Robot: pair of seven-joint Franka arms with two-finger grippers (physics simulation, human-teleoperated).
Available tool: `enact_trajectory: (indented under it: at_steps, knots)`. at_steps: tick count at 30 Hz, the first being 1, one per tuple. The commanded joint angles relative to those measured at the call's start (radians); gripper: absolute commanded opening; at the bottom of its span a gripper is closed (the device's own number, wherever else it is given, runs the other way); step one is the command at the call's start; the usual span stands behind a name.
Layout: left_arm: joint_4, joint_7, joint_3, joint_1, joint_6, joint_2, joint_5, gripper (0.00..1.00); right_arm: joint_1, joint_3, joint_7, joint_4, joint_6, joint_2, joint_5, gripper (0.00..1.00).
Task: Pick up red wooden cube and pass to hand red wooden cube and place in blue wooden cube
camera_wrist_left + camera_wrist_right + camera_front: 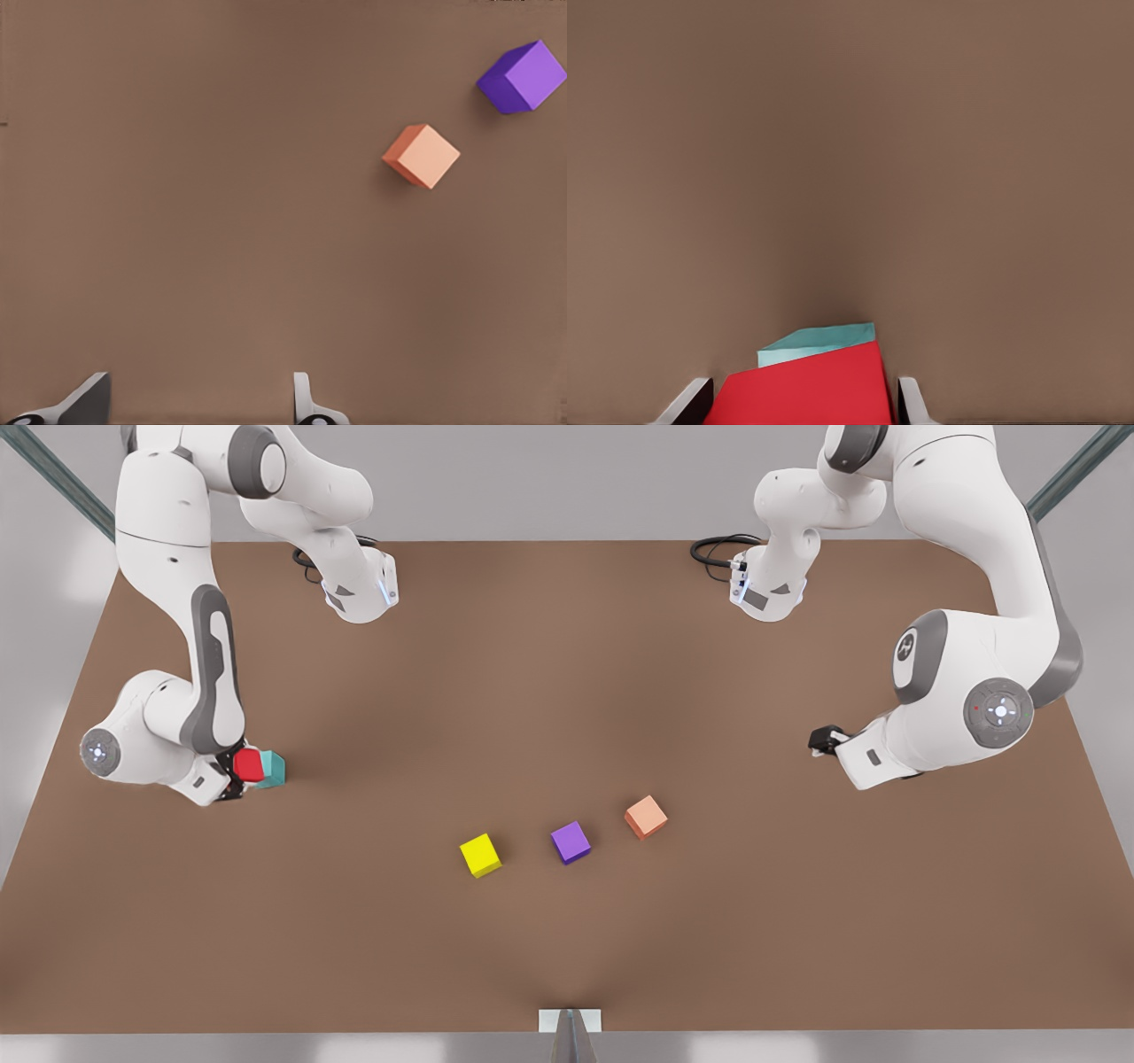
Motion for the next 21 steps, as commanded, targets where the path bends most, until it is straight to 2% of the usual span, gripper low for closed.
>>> enact_trajectory:
  at_steps: [1, 19, 20, 21]
  knots:
    - [0.0, -0.133, 0.0, 0.001, -0.001, 0.0, -0.001, 1.0, 0.0, -0.002, 0.014, -0.037, 0.21, -0.01, -0.007, 0.68]
    - [-0.003, -0.133, 0.0, 0.007, -0.008, 0.01, -0.002, 1.0, 0.009, -0.019, 0.015, -0.181, 0.307, -0.037, -0.02, 0.68]
    - [-0.003, -0.133, 0.0, 0.007, -0.008, 0.01, -0.002, 1.0, 0.011, -0.019, 0.015, -0.187, 0.31, -0.039, -0.018, 0.78]
    - [-0.003, -0.133, 0.0, 0.007, -0.009, 0.01, -0.002, 1.0, 0.011, -0.019, 0.015, -0.189, 0.313, -0.039, -0.016, 0.94]
